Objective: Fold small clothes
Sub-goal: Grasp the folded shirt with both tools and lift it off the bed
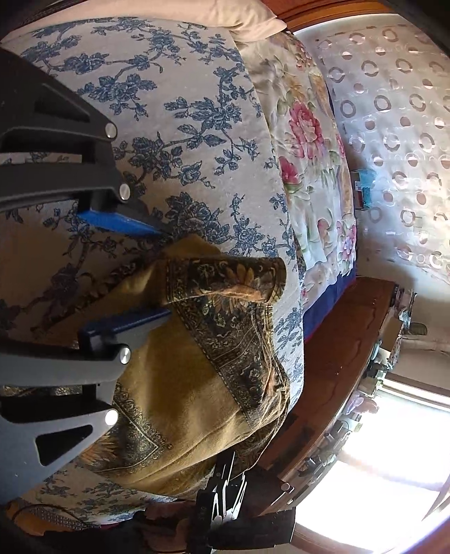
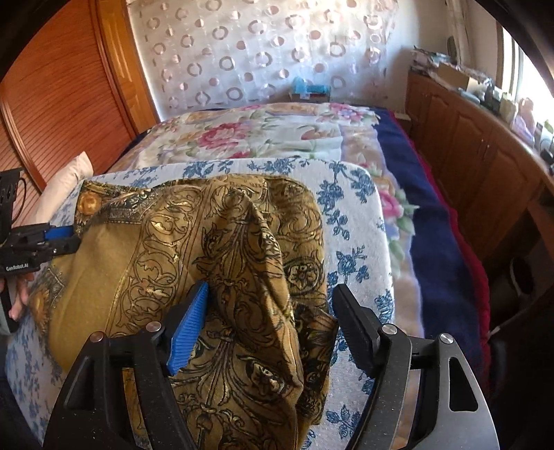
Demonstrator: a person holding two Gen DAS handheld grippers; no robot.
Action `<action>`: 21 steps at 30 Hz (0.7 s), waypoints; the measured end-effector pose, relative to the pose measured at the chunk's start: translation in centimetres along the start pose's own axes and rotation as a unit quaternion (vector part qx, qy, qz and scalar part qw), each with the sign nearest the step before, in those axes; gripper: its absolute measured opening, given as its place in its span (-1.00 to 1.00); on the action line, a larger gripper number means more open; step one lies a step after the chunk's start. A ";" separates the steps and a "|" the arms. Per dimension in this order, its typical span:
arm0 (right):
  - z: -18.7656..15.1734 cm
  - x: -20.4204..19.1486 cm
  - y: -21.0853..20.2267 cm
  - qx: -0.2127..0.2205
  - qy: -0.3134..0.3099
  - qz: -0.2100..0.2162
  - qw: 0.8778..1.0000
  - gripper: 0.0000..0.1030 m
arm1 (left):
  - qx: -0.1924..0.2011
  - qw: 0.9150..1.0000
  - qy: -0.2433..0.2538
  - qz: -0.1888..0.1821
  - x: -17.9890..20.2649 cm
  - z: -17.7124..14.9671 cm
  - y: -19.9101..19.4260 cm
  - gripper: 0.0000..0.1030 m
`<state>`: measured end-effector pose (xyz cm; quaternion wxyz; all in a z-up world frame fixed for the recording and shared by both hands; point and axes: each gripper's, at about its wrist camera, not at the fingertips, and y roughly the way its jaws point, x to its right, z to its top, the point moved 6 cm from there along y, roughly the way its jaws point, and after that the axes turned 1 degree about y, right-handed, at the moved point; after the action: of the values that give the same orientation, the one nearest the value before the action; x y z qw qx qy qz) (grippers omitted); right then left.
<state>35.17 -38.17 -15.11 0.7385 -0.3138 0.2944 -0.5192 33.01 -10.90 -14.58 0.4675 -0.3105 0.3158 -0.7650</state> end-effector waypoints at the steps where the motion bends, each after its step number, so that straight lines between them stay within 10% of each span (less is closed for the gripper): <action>1: -0.1 0.1 0.1 -0.001 0.003 0.003 1.000 0.43 | 0.000 1.000 -0.001 0.000 -0.1 0.1 0.0 -0.22; 14: -0.5 0.4 -0.1 0.003 0.004 0.007 1.000 0.43 | 0.002 1.000 0.003 0.005 0.1 0.5 0.3 -0.20; 21: -0.6 -1.0 -0.4 -0.005 -0.010 0.036 0.999 -0.18 | 0.011 1.000 -0.007 -0.024 0.0 1.1 0.7 -0.21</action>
<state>34.21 -37.45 -15.03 0.7579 -0.3119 0.3004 -0.4879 34.22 -11.33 -14.52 0.4545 -0.3180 0.2966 -0.7774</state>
